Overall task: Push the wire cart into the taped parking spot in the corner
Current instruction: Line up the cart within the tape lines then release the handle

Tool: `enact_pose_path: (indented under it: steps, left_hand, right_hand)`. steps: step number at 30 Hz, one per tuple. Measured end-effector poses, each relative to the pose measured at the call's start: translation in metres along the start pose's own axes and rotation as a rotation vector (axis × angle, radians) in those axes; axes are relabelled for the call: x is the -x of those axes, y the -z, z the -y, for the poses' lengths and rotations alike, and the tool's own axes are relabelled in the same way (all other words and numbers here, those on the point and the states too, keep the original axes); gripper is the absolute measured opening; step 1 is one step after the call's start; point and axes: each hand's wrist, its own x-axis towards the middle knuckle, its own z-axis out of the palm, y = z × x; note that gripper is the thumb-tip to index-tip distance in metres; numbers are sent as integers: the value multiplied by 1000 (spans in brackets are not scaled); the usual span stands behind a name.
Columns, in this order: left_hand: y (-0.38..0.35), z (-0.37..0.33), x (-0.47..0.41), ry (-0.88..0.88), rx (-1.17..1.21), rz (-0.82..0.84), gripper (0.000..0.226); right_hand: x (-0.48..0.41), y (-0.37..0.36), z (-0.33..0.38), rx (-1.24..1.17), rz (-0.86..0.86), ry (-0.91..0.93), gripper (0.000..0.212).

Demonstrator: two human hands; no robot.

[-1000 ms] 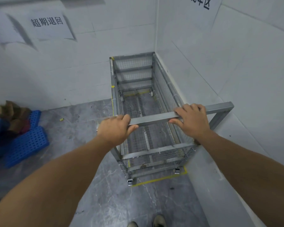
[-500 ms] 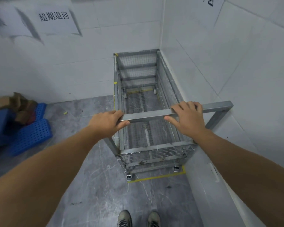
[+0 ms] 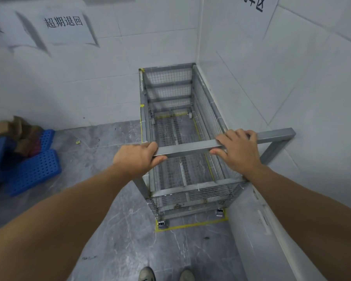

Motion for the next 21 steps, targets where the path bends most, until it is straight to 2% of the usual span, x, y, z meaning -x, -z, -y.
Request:
enact_pose_path:
  steps: [7, 12, 16, 21]
  left_hand:
    - [5, -4, 3, 38, 64, 32, 47]
    - [10, -17, -1, 51, 114, 48, 51]
    - [14, -39, -14, 17, 178, 51, 45]
    - [11, -40, -19, 14, 147, 28, 43]
  right_hand:
    - [2, 0, 0, -7, 25, -8, 48]
    - [0, 4, 1, -45, 59, -32, 50]
    - [-3, 7, 3, -49, 136, -56, 59]
    - [-6, 9, 1, -62, 152, -62, 61]
